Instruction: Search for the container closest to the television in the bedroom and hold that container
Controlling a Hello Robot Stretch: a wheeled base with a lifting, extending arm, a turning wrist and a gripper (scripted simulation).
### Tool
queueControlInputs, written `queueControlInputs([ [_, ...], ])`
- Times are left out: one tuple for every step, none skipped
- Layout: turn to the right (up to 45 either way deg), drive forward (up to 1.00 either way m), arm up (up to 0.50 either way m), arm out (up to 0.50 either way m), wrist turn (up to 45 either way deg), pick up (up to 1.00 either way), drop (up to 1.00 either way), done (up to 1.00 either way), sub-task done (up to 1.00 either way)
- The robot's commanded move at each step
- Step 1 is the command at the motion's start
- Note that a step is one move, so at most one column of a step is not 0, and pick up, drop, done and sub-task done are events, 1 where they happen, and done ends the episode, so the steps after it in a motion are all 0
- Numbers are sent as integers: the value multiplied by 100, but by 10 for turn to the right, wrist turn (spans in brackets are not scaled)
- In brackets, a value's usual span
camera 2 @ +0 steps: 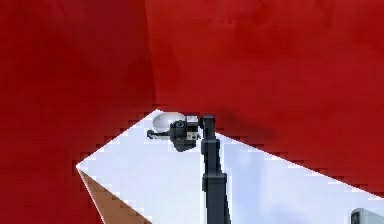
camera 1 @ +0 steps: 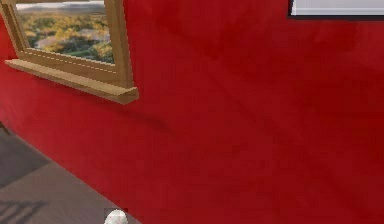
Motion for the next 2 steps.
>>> queueControlInputs([
  [0, 0, 10, 0, 0, 0, 0, 0, 0],
  [0, 0, 0, 0, 0, 0, 0, 100, 0],
])
